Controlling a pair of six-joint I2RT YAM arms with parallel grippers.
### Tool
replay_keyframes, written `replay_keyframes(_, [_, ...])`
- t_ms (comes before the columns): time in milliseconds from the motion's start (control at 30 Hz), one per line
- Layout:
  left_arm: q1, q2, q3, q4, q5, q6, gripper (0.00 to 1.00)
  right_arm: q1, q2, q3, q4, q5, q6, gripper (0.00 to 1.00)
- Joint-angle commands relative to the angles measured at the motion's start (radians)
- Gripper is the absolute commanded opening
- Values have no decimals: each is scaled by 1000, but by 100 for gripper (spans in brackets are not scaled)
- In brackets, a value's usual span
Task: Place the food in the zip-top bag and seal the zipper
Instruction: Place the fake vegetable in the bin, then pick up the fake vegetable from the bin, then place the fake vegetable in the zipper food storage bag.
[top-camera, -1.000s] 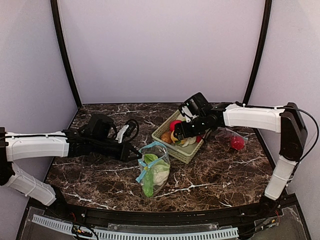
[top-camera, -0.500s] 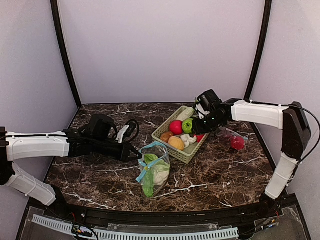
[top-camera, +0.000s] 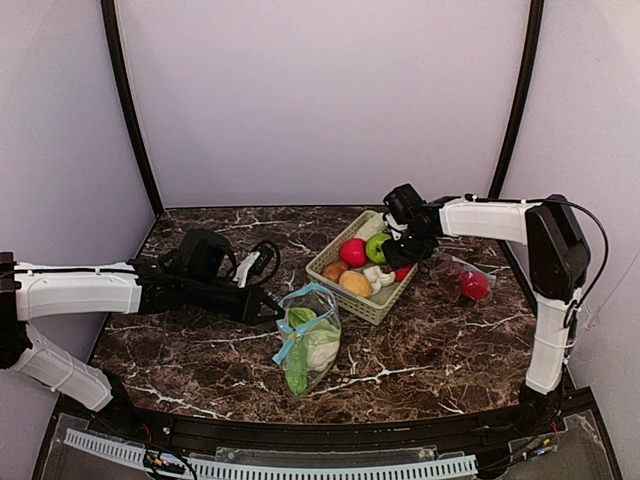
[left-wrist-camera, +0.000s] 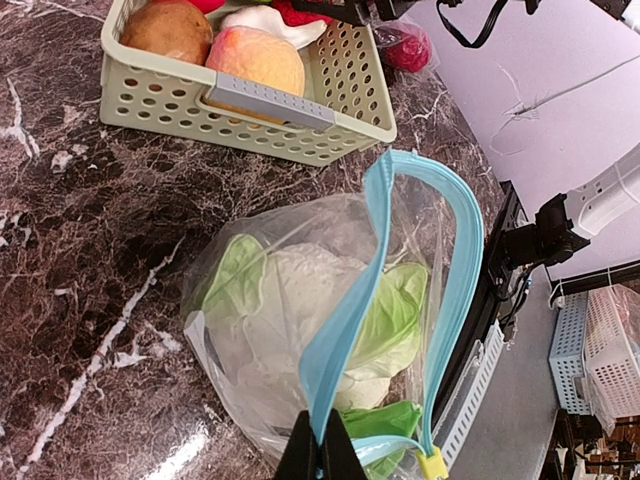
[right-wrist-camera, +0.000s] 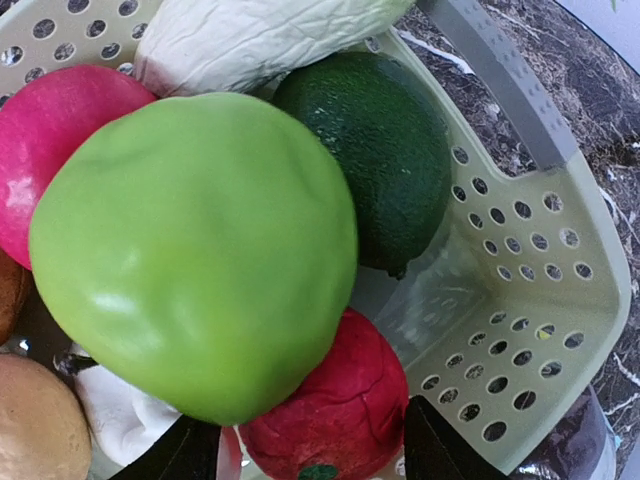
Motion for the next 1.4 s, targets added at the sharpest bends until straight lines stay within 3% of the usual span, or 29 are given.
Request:
replay_keyframes(0, [2, 1, 23, -14, 10, 8, 1, -15, 63, 34, -9, 36, -37, 62])
replay_keyframes(100, [2, -7, 25, -19, 5, 8, 1, -16, 92, 42, -9, 15, -42, 61])
replay_keyframes(267, [3, -16, 29, -32, 0, 10, 1, -16, 82, 32, -8, 14, -37, 41])
replay_keyframes(400, [2, -23, 32, -39, -4, 12, 1, -16, 14, 22, -21, 29, -36, 33])
replay_keyframes(700, [2, -31, 34, -39, -3, 13, 1, -13, -259, 10, -107, 52, -28, 33])
replay_keyframes(933, [3, -28, 41, -39, 1, 17, 1, 16, -405, -26, -106, -149, -10, 34])
replay_keyframes(1067, [2, -25, 43, -39, 3, 16, 1, 122, -482, -57, -22, -334, -13, 35])
replay_keyframes(1367, [2, -24, 37, -27, 5, 10, 1, 376, -483, -113, 205, -500, 38, 37])
